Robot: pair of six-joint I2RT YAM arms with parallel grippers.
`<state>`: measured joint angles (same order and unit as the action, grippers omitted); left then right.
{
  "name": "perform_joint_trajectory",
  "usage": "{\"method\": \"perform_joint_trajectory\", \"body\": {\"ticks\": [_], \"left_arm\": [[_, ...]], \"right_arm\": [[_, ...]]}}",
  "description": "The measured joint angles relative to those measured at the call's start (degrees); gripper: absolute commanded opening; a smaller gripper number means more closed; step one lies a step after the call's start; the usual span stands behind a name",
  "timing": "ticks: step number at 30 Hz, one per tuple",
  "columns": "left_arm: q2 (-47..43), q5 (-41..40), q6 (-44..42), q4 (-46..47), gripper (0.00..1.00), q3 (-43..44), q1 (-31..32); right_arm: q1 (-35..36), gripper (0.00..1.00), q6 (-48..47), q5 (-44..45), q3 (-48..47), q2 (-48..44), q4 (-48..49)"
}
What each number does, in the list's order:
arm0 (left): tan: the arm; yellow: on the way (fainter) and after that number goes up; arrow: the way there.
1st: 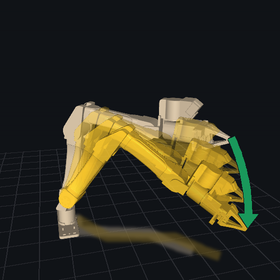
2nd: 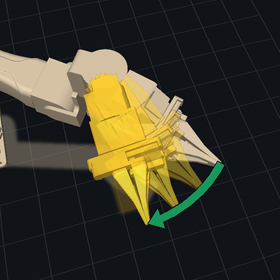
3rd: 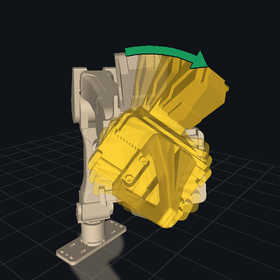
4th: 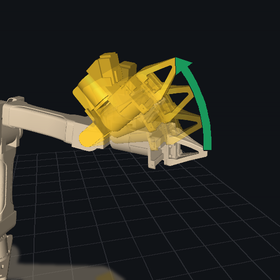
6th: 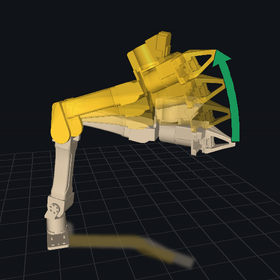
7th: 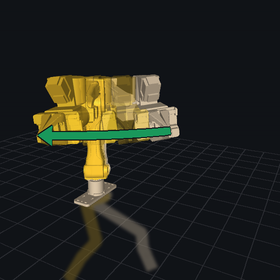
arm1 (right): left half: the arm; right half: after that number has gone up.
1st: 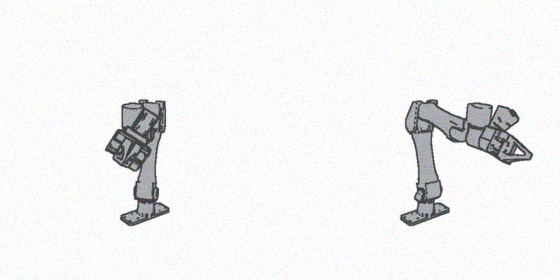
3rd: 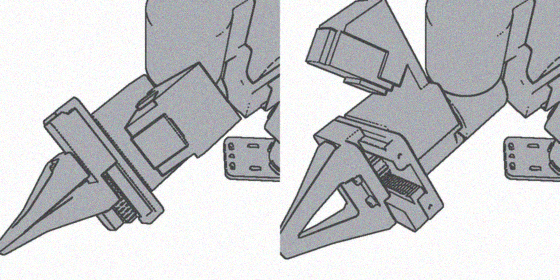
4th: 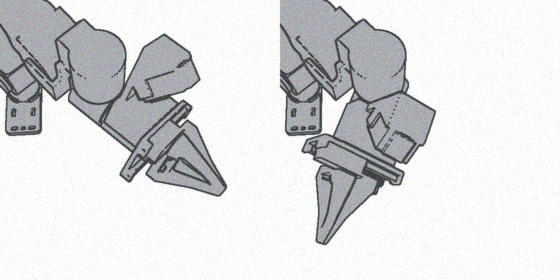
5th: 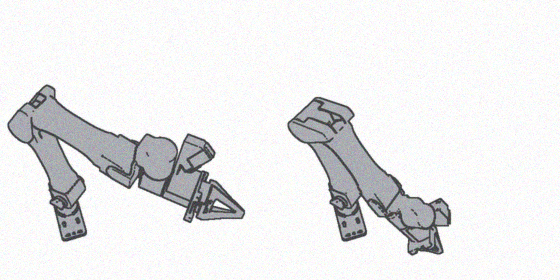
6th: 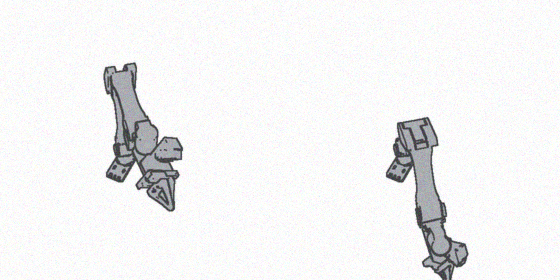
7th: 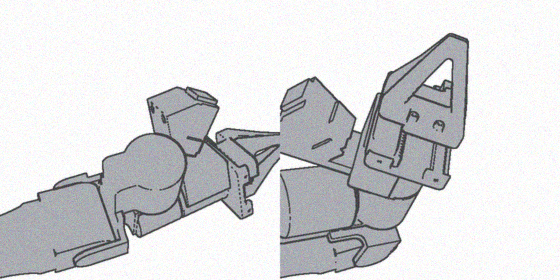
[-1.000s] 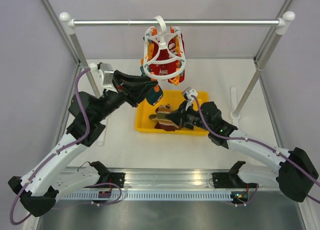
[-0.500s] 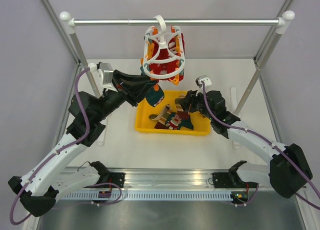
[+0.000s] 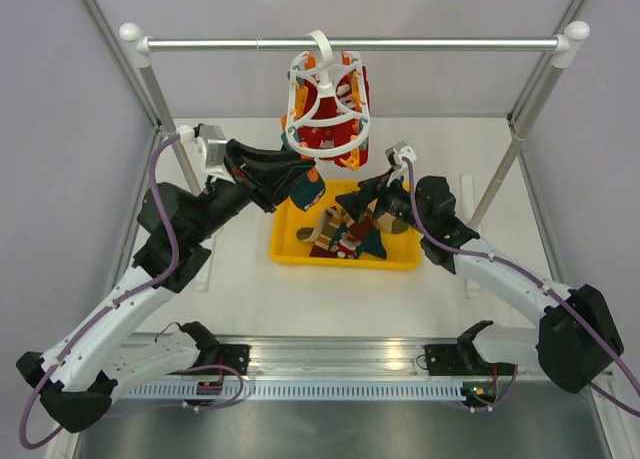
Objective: Remove the socks clipped to the hanger
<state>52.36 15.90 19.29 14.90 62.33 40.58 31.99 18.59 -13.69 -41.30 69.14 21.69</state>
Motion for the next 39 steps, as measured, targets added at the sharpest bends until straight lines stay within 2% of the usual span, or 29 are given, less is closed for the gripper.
{"method": "perform_joint_trajectory", "body": {"ticks": [12, 15, 17, 20, 21, 22, 23, 24, 25, 29, 31, 35, 37, 39], "left_arm": [[0.9, 0.1, 1.0, -0.3, 0.02, 0.0, 0.0], [1.5, 0.1, 1.0, -0.4, 0.02, 0.3, 0.0], [1.8, 0.1, 1.1, -0.6, 0.02, 0.5, 0.0], [2.2, 0.1, 1.2, -0.7, 0.02, 0.7, 0.0], [2.4, 0.1, 1.3, -0.8, 0.02, 0.7, 0.0], [2.5, 0.1, 1.5, -0.9, 0.02, 0.7, 0.0], [2.6, 0.1, 1.6, -1.0, 0.02, 0.8, 0.0], [2.8, 0.1, 1.7, -1.0, 0.02, 0.8, 0.0], [2.9, 0.1, 1.9, -1.1, 0.02, 0.8, 0.0], [3.5, 0.0, 2.4, -1.1, 0.02, 0.9, 0.0], [3.8, -0.2, 2.7, -1.1, 0.03, 0.9, 0.0], [4.8, -0.4, 3.2, -1.1, 0.08, 1.2, 0.0], [5.2, -0.4, 3.2, -1.2, 0.15, 1.2, 0.0], [5.5, -0.4, 3.3, -1.2, 0.35, 1.2, 0.0]], "right_arm": [[4.1, 0.88, -0.4, -13.9, -15.1, 14.6, 7.7], [4.8, 0.88, -0.2, -16.0, -16.7, 17.4, 8.2], [5.2, 0.84, 0.1, -16.7, -17.0, 18.4, 8.5], [5.6, 0.73, 0.9, -17.6, -16.9, 19.1, 9.2], [5.7, 0.61, 1.4, -17.8, -16.9, 19.1, 9.7], [5.8, 0.54, 1.7, -17.9, -16.8, 19.0, 10.7], [5.9, 0.40, 3.0, -18.1, -16.3, 19.0, 12.3], [5.9, 0.40, 3.2, -18.2, -16.2, 19.0, 12.5], [5.9, 0.29, 4.2, -18.2, -15.5, 18.9, 13.9], [6.1, 0.07, 6.8, -18.4, -11.3, 18.0, 18.1], [6.3, 0.01, 8.2, -17.8, -9.0, 17.2, 19.6], [6.8, 0.01, 9.9, -16.2, -5.1, 14.8, 21.6], [7.0, 0.01, 10.3, -15.7, -3.5, 13.2, 22.1], [7.2, 0.01, 10.4, -15.1, -2.3, 11.6, 22.1]]}}
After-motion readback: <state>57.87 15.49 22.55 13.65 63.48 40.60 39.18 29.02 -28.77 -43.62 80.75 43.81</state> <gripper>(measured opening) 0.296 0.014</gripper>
